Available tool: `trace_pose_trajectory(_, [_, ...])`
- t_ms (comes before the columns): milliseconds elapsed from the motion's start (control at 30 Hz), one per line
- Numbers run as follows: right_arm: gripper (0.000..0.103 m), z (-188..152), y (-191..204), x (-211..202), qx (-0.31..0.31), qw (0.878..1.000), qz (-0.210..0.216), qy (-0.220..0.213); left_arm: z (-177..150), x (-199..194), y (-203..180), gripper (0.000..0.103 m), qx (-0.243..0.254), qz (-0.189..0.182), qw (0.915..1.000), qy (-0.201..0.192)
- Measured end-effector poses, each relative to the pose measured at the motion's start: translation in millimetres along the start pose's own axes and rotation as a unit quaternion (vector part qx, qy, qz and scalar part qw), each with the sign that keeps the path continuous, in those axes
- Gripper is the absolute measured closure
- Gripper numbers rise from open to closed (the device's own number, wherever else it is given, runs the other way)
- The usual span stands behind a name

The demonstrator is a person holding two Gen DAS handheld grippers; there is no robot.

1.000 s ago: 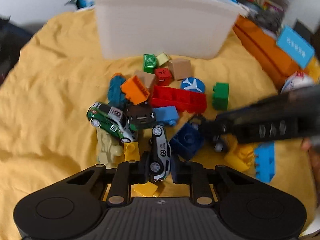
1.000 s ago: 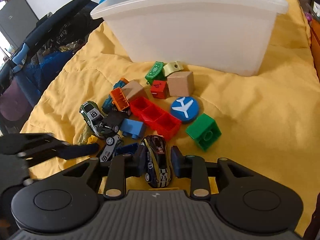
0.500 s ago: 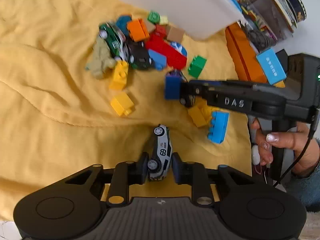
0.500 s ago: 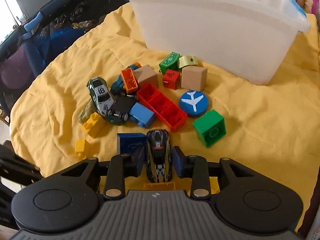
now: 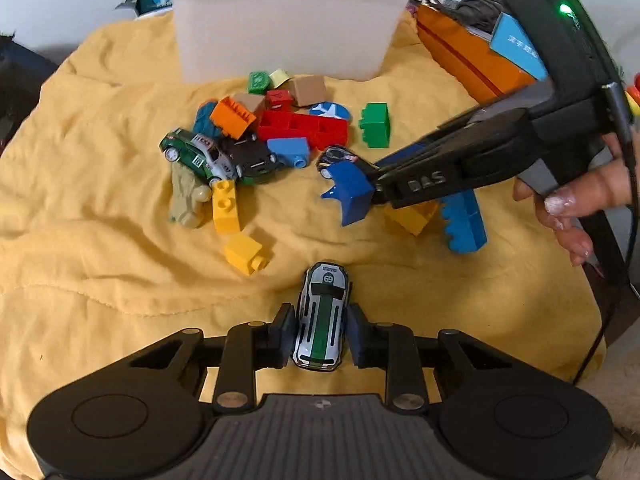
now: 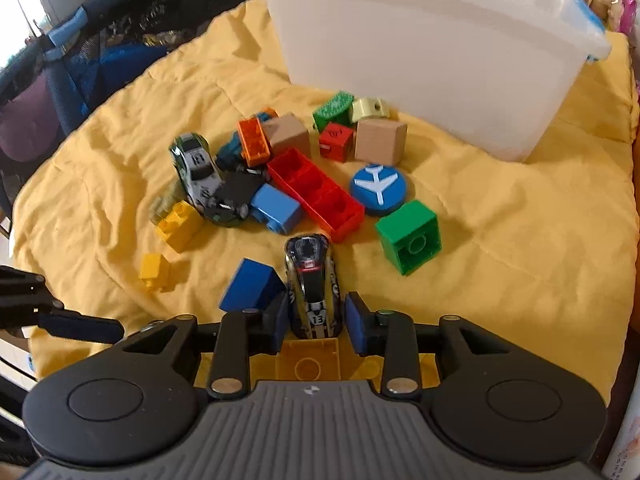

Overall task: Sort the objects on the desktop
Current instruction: 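Carry both cars over the bin and open both tools to drop them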

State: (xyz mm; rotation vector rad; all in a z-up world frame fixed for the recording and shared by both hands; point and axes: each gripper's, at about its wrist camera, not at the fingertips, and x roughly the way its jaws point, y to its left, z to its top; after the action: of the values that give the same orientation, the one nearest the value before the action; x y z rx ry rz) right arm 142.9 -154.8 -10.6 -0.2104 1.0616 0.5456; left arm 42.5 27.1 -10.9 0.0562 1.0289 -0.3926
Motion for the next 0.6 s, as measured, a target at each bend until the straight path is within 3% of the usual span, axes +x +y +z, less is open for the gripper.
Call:
trace_pose_trajectory(133, [0.07, -3, 9, 1, -0.033, 0.999, -0.021, -0.011, 4, -6, 3, 0.073, -0.018, -0.015, 0.9997, 0.0])
trace_pose_trajectory(300, [0.071, -3, 9, -12, -0.031, 0.999, -0.026, -0.017, 28, -36, 4, 0.073, -0.02, -0.017, 0.9986, -0.046])
trace_pose_trajectory(600, [0.071, 37, -9, -78, -0.025, 0.993, -0.048, -0.106, 136, -83, 12, 0.073, 0.011, 0.025, 0.9842, -0.175])
